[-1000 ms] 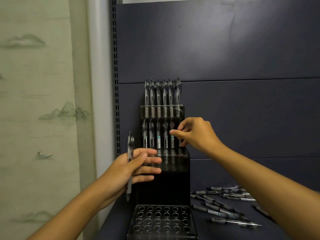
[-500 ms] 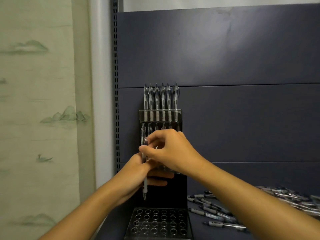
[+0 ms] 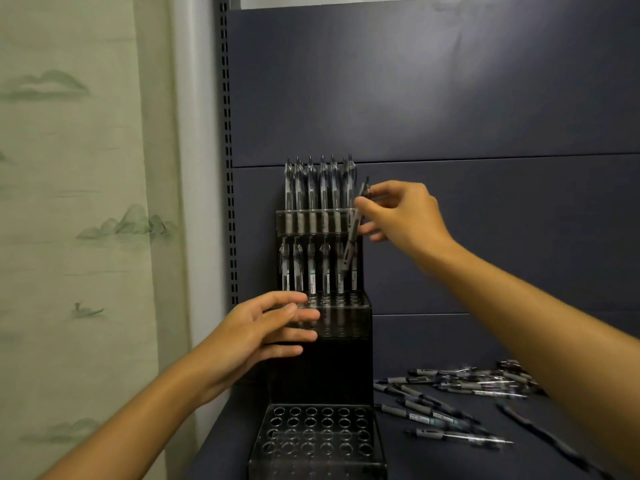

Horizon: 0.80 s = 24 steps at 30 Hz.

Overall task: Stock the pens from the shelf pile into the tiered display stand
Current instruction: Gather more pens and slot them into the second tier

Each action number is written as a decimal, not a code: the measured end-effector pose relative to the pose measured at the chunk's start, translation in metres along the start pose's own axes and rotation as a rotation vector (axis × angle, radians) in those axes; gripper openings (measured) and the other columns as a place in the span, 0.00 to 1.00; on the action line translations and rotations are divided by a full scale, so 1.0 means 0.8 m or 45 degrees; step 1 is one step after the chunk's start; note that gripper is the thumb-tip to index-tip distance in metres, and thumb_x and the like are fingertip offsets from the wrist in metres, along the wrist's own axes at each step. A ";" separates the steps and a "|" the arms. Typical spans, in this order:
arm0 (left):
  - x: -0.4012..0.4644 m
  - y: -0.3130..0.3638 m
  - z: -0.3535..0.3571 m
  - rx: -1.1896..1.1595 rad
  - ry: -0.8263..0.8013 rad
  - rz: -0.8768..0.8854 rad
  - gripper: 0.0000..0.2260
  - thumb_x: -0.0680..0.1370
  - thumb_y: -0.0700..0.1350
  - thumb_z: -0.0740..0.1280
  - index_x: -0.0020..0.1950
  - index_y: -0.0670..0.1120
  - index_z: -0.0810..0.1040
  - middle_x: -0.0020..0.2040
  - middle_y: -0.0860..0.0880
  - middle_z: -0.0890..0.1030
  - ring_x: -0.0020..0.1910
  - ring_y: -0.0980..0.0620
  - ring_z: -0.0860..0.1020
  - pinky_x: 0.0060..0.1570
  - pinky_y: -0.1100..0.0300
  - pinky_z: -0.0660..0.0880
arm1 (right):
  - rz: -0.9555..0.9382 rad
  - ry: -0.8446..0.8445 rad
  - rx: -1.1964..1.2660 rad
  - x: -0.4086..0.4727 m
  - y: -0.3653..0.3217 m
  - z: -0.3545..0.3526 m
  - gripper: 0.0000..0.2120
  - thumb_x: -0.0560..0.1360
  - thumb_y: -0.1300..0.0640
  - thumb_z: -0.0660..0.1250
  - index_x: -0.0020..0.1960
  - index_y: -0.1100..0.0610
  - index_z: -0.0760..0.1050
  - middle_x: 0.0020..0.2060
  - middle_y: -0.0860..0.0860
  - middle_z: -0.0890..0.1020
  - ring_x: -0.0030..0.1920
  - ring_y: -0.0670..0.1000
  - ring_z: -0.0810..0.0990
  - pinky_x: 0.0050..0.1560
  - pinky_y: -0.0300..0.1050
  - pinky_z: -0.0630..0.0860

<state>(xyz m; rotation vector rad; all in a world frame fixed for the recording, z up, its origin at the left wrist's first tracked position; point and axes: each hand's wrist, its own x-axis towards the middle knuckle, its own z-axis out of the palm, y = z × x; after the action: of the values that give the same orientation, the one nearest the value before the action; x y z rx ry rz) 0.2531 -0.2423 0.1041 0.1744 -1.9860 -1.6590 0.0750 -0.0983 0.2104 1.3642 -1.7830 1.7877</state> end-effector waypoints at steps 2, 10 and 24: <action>0.000 0.002 0.000 0.010 0.006 0.003 0.12 0.81 0.43 0.62 0.63 0.46 0.77 0.56 0.47 0.85 0.54 0.45 0.84 0.50 0.55 0.82 | 0.040 -0.012 -0.051 0.003 0.014 -0.004 0.09 0.78 0.55 0.70 0.56 0.57 0.80 0.43 0.49 0.85 0.36 0.50 0.86 0.37 0.40 0.82; 0.002 0.002 0.002 0.019 0.001 0.001 0.11 0.80 0.44 0.62 0.62 0.46 0.78 0.56 0.47 0.85 0.54 0.46 0.84 0.50 0.55 0.81 | 0.075 -0.080 -0.165 -0.002 0.048 0.003 0.09 0.78 0.54 0.70 0.57 0.55 0.78 0.43 0.49 0.84 0.36 0.47 0.86 0.37 0.38 0.82; 0.001 0.003 0.011 -0.074 -0.056 0.025 0.17 0.74 0.47 0.66 0.61 0.46 0.78 0.57 0.46 0.85 0.54 0.45 0.84 0.50 0.56 0.82 | 0.169 -0.258 -0.252 -0.017 0.072 0.022 0.13 0.74 0.50 0.74 0.48 0.60 0.79 0.37 0.53 0.86 0.34 0.47 0.86 0.37 0.42 0.84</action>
<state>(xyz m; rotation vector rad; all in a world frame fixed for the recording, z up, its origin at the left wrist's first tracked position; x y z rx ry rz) 0.2483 -0.2342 0.1059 0.0981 -1.9625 -1.7194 0.0461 -0.1198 0.1601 1.4176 -2.1384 1.5290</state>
